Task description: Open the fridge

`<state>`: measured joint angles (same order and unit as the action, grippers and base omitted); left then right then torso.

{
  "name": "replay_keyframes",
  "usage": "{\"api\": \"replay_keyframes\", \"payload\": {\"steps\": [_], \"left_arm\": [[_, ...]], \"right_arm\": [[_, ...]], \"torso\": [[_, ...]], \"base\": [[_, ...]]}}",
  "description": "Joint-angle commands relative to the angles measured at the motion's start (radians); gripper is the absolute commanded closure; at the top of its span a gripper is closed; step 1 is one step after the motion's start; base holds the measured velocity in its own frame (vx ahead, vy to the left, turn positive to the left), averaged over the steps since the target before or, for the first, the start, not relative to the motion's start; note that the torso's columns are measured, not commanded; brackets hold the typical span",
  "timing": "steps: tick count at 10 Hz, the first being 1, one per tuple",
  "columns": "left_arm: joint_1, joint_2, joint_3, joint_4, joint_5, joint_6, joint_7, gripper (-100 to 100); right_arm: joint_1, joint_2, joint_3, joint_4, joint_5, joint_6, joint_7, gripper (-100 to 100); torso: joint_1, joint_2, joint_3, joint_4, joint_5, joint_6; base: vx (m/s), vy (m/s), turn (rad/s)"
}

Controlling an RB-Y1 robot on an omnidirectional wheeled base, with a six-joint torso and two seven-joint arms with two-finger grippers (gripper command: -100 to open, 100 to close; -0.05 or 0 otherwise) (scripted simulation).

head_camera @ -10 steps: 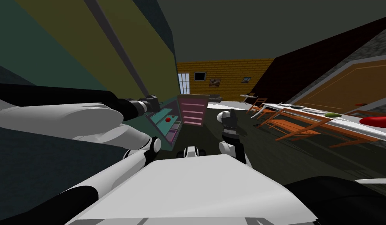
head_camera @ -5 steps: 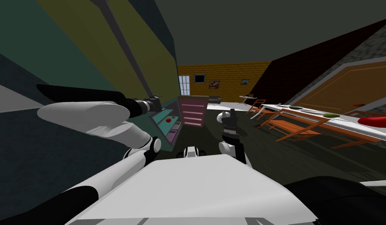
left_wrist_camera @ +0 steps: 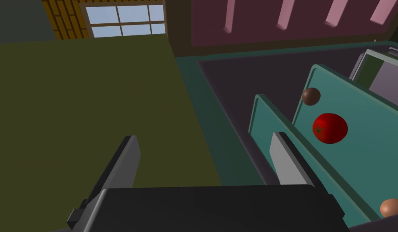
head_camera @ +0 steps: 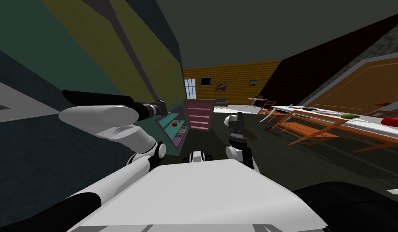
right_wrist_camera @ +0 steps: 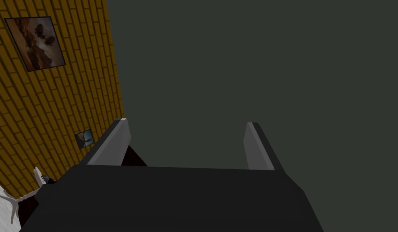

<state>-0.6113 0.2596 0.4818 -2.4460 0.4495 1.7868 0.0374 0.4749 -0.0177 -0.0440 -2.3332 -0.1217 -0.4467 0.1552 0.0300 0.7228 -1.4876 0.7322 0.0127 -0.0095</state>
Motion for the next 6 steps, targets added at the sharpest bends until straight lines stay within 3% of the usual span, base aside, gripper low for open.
{"api": "replay_keyframes", "payload": {"steps": [1, 6], "left_arm": [[-0.020, 0.020, 0.033, -0.030, -0.007, 0.033, 0.007, -100], [-0.026, 0.024, 0.040, -0.155, -0.006, 0.072, 0.008, -100]], "right_arm": [[0.000, 0.000, 0.000, 0.000, 0.000, 0.000, 0.000, 0], [0.000, 0.000, 0.000, 0.000, 0.000, 0.000, 0.000, 0]], "torso": [[0.006, 0.002, 0.000, 0.004, 0.001, -0.003], [0.007, 0.018, 0.009, 0.017, -0.002, -0.008]], "base": [[-0.008, 0.016, -0.002], [0.004, 0.005, 0.012]]}}
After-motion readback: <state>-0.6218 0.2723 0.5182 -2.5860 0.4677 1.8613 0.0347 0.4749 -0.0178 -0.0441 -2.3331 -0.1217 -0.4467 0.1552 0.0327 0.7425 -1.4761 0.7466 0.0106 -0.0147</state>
